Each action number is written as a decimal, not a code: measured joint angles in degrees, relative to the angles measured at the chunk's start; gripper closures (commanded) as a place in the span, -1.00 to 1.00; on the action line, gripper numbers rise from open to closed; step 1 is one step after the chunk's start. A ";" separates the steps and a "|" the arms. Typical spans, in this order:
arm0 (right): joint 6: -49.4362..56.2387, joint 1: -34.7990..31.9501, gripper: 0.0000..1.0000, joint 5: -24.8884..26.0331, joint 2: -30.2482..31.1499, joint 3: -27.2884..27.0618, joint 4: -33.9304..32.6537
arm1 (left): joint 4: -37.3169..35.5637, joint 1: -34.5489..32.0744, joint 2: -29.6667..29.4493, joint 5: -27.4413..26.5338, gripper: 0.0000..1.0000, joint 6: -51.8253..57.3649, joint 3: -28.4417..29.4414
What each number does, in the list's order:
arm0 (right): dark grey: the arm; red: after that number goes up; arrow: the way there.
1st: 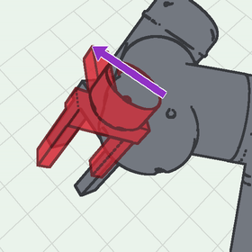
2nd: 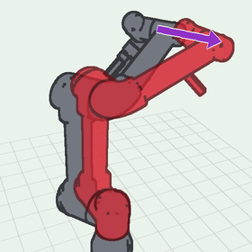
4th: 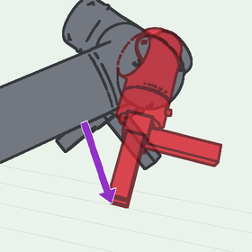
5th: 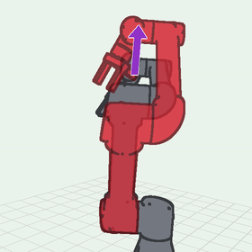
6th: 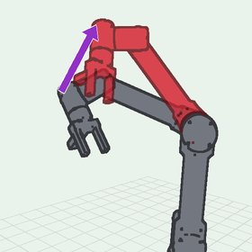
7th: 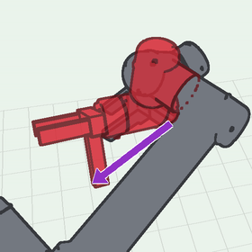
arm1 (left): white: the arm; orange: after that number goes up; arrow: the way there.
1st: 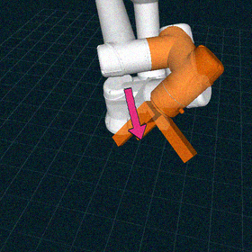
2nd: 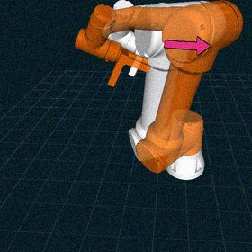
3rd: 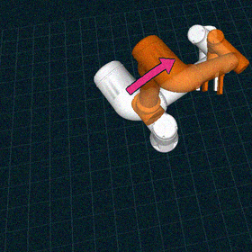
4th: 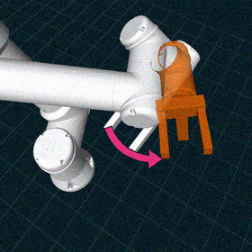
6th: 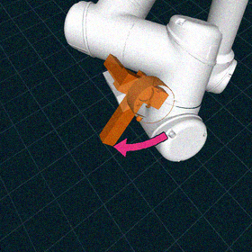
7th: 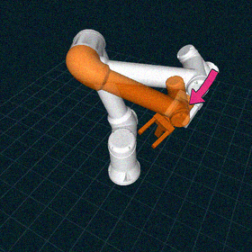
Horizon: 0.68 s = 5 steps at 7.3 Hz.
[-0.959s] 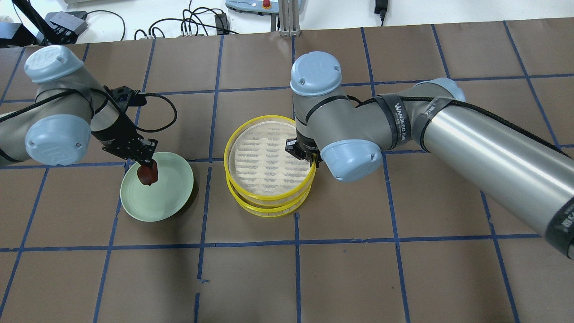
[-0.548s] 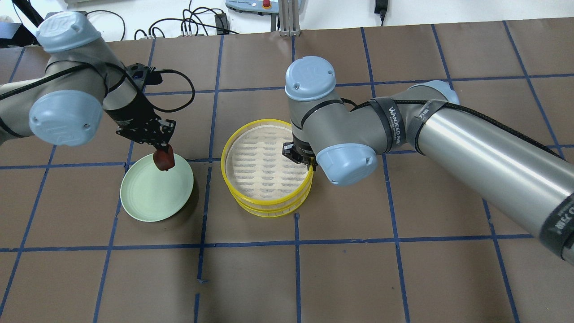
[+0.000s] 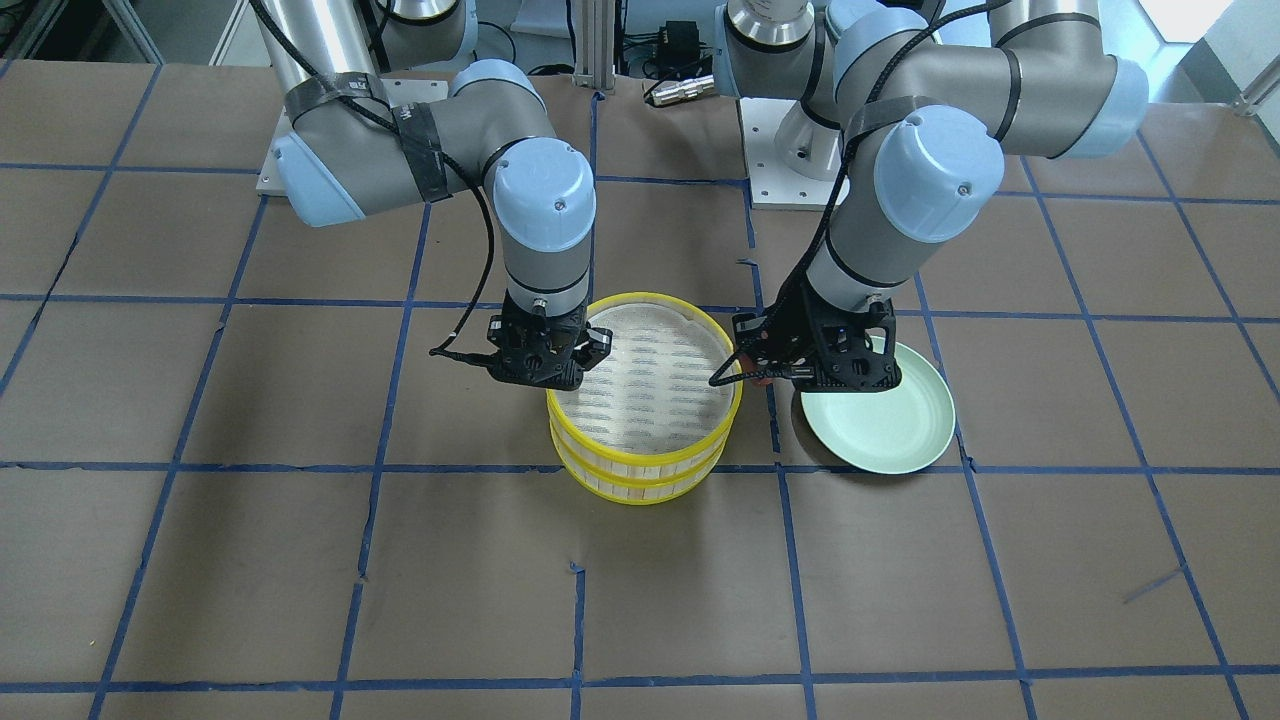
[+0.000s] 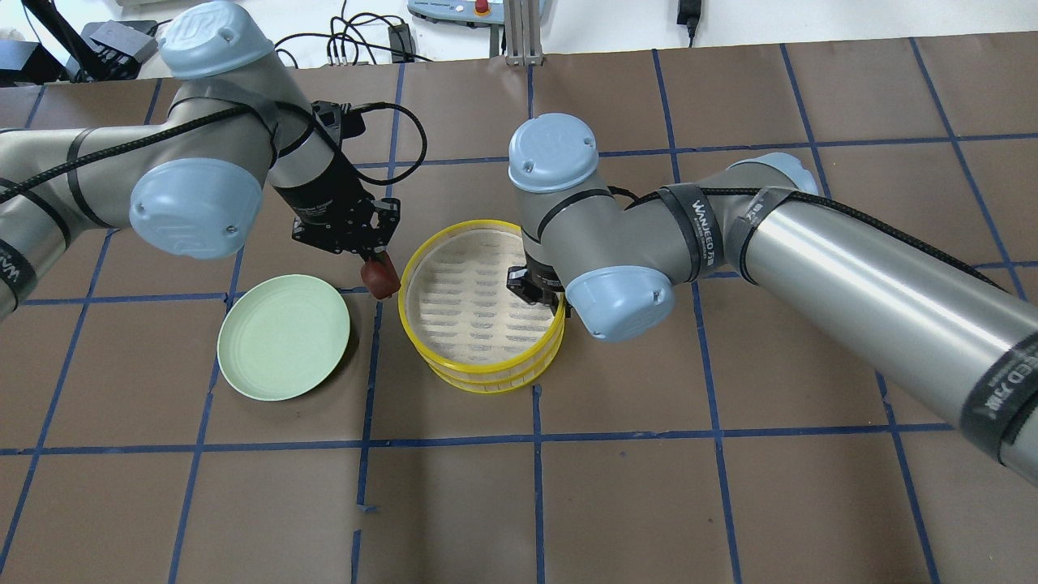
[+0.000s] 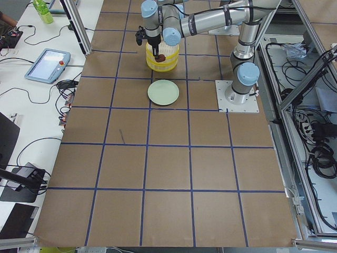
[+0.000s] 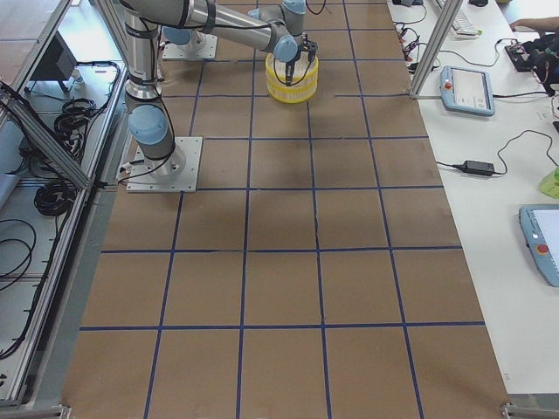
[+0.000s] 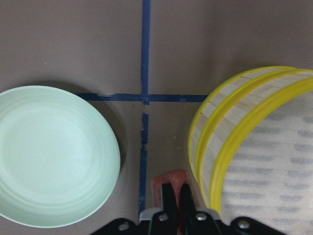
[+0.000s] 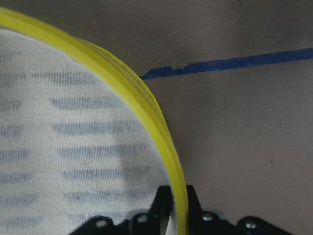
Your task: Stack buns with steamer
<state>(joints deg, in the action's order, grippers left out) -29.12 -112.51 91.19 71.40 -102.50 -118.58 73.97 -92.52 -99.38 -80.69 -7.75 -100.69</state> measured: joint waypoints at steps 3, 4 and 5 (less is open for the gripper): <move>3.35 2.09 -1.00 2.77 3.97 0.75 2.93 | -4.23 -3.45 -2.02 3.73 -1.00 -6.00 -0.35; 4.79 4.58 -1.00 2.49 6.56 1.42 5.64 | -5.39 -3.68 -2.44 3.87 -1.00 -6.40 -0.59; 7.49 7.65 -1.00 0.85 9.54 2.86 9.55 | -6.01 -3.76 -2.64 3.90 -1.00 -6.34 -0.43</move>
<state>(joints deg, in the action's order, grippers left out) -21.64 -104.86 92.04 80.94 -99.63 -109.02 67.96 -96.28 -102.02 -76.78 -14.09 -101.11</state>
